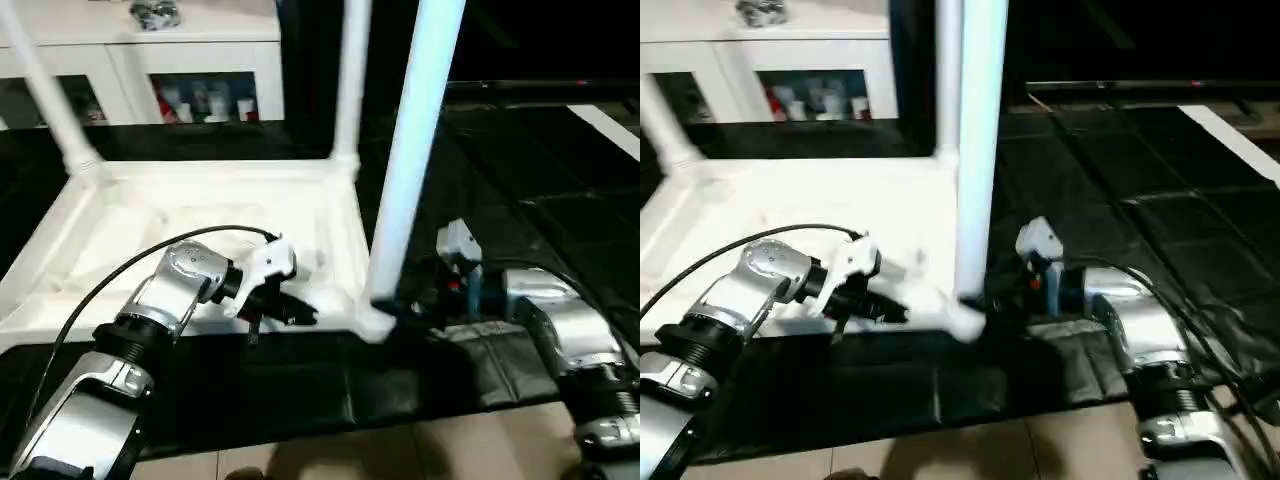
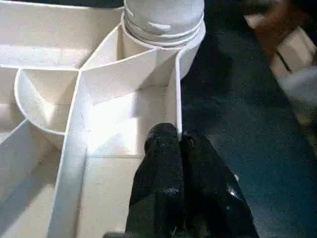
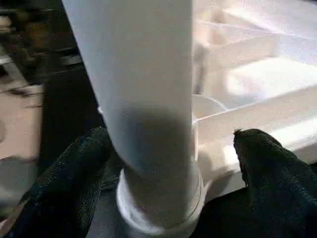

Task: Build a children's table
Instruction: Rotate leg to tighten

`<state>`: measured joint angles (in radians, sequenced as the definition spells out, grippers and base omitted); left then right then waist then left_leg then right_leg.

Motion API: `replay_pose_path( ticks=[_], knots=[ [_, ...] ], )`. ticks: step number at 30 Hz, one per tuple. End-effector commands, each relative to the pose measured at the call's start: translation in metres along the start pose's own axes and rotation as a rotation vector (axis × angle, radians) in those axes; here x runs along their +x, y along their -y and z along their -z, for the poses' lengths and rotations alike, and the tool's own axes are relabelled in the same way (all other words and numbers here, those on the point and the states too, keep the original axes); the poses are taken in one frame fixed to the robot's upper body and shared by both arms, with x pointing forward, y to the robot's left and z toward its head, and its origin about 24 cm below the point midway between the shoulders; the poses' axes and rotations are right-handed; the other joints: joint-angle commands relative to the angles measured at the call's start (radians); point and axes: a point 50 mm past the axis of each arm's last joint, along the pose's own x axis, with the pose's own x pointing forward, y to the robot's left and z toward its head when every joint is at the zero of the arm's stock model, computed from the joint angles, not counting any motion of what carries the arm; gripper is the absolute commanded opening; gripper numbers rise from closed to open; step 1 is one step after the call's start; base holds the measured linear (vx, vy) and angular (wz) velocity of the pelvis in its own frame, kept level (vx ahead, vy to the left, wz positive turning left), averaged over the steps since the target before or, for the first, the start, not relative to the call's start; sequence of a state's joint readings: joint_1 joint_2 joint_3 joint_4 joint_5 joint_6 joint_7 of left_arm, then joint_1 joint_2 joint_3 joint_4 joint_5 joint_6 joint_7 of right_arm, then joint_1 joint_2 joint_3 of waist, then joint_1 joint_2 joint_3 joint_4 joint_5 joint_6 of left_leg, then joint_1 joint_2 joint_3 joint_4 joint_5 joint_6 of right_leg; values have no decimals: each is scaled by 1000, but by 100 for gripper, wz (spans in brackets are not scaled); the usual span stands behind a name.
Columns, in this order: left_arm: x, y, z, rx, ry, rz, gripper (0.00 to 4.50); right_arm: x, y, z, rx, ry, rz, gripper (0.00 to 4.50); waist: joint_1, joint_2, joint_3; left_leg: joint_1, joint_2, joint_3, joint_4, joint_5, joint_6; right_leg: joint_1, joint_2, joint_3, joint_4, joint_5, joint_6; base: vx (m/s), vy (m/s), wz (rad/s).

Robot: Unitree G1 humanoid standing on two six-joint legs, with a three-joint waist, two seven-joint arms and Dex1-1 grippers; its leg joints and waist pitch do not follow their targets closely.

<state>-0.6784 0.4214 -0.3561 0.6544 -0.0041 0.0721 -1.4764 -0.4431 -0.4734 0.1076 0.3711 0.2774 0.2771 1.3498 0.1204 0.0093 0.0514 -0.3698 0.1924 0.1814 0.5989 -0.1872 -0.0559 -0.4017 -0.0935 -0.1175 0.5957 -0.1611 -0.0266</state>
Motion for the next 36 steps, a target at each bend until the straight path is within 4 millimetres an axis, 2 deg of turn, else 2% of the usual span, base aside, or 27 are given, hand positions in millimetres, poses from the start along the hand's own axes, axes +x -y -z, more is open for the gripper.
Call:
replay_pose_path(
  ticks=[1, 3, 7, 25, 27, 32, 35, 36],
  knots=[
    [2, 1, -16, 102, -10, 82, 0, 0, -4, -1, -1, 0, -60, 418, -5, 2, -73, 16, 51, -12, -69, -190, 55, 57, -70, 61, -63, -209, -221, 0, 0, 0],
    [1, 5, -15, 117, -23, 116, 0, 0, -5, 0, 2, -13, -93, 384, -5, 1, -72, 16, 50, -12, -69, -193, 51, 57, -71, 61, -64, -225, -219, 0, 0, 0],
    [4, 8, -13, 141, -41, 145, 0, 3, -7, 1, 4, -15, -140, 370, -4, 0, -72, 16, 51, -13, -70, -193, 44, 56, -71, 60, -65, -245, -214, 0, 0, 0],
    [10, 8, -11, 160, -45, 147, 0, 16, -14, 3, 33, -21, -237, 222, -3, -3, -73, 15, 51, -13, -69, -175, 45, 56, -71, 61, -63, -237, -211, 0, 0, 0],
    [10, 8, -11, 159, -46, 143, 0, 17, -15, 4, 39, -22, -245, 214, -3, -6, -74, 15, 51, -12, -69, -173, 45, 56, -71, 61, -63, -239, -209, 0, 0, 0],
    [10, 6, -9, 147, -50, 111, 0, 17, -16, 4, 47, -14, -244, 208, -1, -5, -73, 16, 51, -12, -69, -177, 44, 55, -72, 61, -65, -256, -203, 0, 0, 0],
    [13, -2, -12, 90, -10, 19, 0, 20, -17, 4, 59, 20, -198, 207, 1, -5, -71, 18, 51, -11, -69, -183, 40, 53, -72, 62, -68, -271, -198, 0, 0, 0],
    [15, -6, -15, 63, 19, -23, 0, 23, -16, 5, 61, 31, -160, 207, 2, -1, -70, 19, 50, -12, -69, -194, 34, 53, -73, 61, -70, -293, -193, 0, 0, 0]
  ],
)
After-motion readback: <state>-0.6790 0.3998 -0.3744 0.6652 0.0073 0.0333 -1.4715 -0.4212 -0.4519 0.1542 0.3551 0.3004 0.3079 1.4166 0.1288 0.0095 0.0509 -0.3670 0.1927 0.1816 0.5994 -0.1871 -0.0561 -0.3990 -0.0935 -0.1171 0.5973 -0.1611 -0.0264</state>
